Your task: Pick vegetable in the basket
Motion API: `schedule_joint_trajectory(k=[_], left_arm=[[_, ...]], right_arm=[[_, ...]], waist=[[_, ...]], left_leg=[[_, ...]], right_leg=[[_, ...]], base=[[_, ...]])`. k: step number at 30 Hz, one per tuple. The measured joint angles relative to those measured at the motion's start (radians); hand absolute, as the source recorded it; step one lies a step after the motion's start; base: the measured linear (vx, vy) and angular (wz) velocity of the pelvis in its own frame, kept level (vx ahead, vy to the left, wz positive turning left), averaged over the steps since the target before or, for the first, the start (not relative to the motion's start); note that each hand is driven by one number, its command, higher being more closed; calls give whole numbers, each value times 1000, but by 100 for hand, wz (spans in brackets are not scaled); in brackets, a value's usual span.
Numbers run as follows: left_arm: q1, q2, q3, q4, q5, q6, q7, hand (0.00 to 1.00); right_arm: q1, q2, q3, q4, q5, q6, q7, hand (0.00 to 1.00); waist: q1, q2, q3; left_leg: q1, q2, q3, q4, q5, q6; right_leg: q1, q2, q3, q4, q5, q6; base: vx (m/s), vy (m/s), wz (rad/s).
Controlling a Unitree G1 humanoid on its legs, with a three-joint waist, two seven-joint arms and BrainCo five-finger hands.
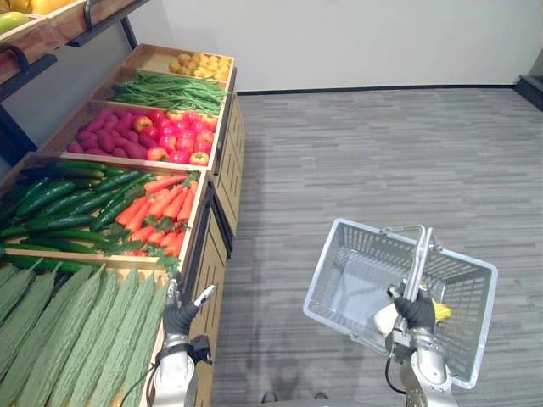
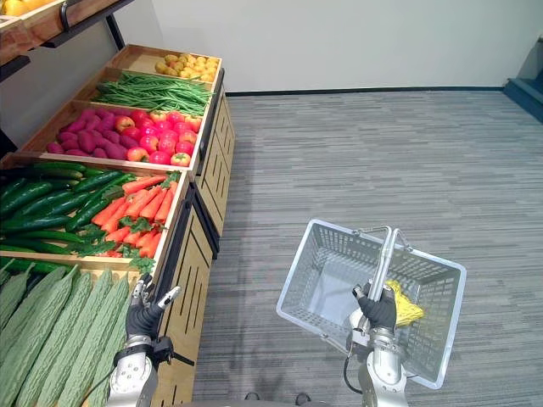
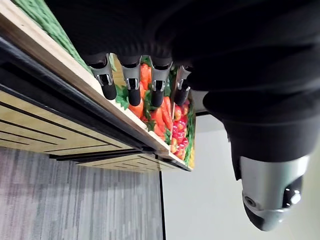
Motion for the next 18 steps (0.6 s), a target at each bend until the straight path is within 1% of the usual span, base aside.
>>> schedule_joint_trajectory(k=[2,5,6,7,8,9,10,11,12,13,14,15,16,17,18], left_arm=[[3,-8,0,13,3,1,-1,0],[3,-10,2,14,10,1,-5,0],[4,-10,3,13,18,1,-5,0],[4,-10,2,13,20,1,-5,0],[3,-12,1,11,22,1,-7,0],[4,-13,0,6,24,1,-9,0],[4,-14,0,-1,27,2,-11,0],[4,-19,-1,-15,38,3,-13,0],[4,-19,-4,-26,49,4,-13,0],[3,-16,-9,-35,51,4,-12,0],[3,-16,-14,-49,53,4,-12,0],[2,-13,-20,-63,61,4,-7,0],[1,-7,-28,-79,61,4,4,0],[-1,-5,-34,-86,61,4,7,0],[-16,10,-48,-91,61,3,9,0]], right_arm=[[0,0,-8,22,-17,0,-2,100],[-5,5,-11,38,-30,0,-2,100],[-12,9,-10,46,-36,0,-2,100],[-19,12,-10,55,-37,0,-2,100],[-36,16,-10,79,-38,0,-3,100],[-47,19,-8,92,-38,0,-5,100],[-57,19,-1,105,-39,0,-6,100],[-66,19,7,112,-48,0,-5,100],[-82,19,13,113,-65,0,-4,100],[-89,19,18,113,-69,0,-4,100],[-95,19,28,113,-77,0,-5,100],[-92,19,35,113,-80,0,-5,100],[-92,18,36,113,-86,0,-5,100],[-92,18,37,113,-87,0,-4,100],[-93,17,38,113,-95,0,-4,100]], waist=[[15,-3,-1],[21,-8,-1],[29,-12,1],[35,-15,3],[43,-24,9],[44,-31,16],[44,-37,23],[48,-35,37],[45,-27,56],[43,-26,63],[39,-27,75],[37,-29,81],[36,-20,83],[35,-19,84],[35,-20,85]], left_leg=[[-3,0,9,1,-2,2],[-17,0,20,8,-6,8],[-31,-1,31,32,-18,20],[-43,-2,36,54,-34,16],[-64,-3,53,112,-72,19],[-82,-3,63,165,-110,20],[-95,-1,74,218,-150,26],[-108,6,84,271,-194,33],[-101,14,92,300,-221,43],[-97,17,92,311,-231,51],[-80,18,91,325,-244,66],[-67,24,90,339,-265,71],[-64,38,79,361,-292,67],[-64,44,75,364,-301,65],[-58,53,57,360,-313,55]], right_leg=[[-4,0,5,1,0,0],[-24,0,15,8,-2,1],[-41,0,25,18,-5,3],[-50,-1,28,31,-12,5],[-67,-1,34,70,-33,14],[-81,-1,35,117,-61,20],[-100,0,28,181,-94,39],[-144,4,4,297,-127,73],[-202,6,-44,435,-133,86],[-235,2,-70,514,-130,90],[-291,-12,-112,623,-146,90],[-332,-34,-160,700,-176,60],[-355,-45,-202,691,-201,46],[-365,-49,-216,665,-204,41],[-384,-50,-233,586,-203,39]], base=[[8,-5,-11],[39,-10,-11],[50,-7,-19],[56,-10,-28],[45,-16,-23],[43,-19,-20],[28,-24,-25],[5,-24,-30],[17,-21,-30],[52,-10,-12],[158,0,-6],[226,-5,-1],[307,-19,0],[273,-36,14],[408,-106,36]])
